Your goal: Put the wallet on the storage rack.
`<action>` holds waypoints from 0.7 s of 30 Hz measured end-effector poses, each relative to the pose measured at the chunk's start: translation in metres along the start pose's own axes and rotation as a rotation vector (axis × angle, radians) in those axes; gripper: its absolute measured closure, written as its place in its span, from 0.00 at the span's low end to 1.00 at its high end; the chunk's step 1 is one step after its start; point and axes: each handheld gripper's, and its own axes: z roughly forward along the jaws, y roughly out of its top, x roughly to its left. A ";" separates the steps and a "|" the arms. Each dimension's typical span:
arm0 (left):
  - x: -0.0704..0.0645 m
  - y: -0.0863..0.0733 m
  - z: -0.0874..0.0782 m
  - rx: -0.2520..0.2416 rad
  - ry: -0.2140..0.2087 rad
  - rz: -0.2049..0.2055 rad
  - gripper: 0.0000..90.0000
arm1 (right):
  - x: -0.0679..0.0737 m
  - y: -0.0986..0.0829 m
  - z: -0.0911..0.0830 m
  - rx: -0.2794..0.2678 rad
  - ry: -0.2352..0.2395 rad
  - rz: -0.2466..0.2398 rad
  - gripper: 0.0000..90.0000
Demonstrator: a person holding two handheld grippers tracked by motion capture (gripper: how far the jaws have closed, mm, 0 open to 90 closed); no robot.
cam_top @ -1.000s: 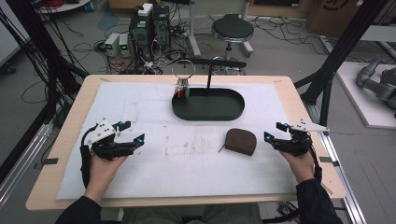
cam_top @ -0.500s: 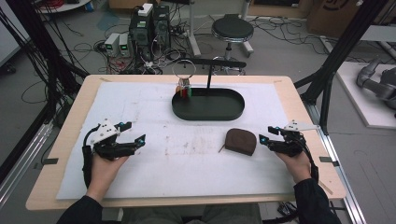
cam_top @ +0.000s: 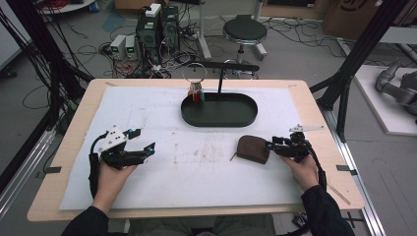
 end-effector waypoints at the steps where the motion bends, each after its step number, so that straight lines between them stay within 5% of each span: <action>1: 0.000 0.000 0.000 0.000 0.000 0.000 0.27 | 0.000 0.000 0.000 0.000 0.000 0.000 0.58; 5: 0.000 0.000 0.001 0.001 0.001 0.000 0.27 | -0.002 0.000 0.003 0.023 0.070 0.028 0.76; 11: -0.002 0.000 0.002 0.004 -0.005 0.003 0.28 | -0.004 0.000 0.003 0.030 0.089 0.064 0.79; 16: -0.002 0.000 0.003 0.006 -0.005 0.007 0.28 | -0.005 0.001 0.001 0.018 0.092 0.051 0.91; 21: -0.002 0.000 0.002 0.007 -0.004 0.008 0.28 | 0.007 0.005 -0.004 -0.014 0.096 -0.025 0.97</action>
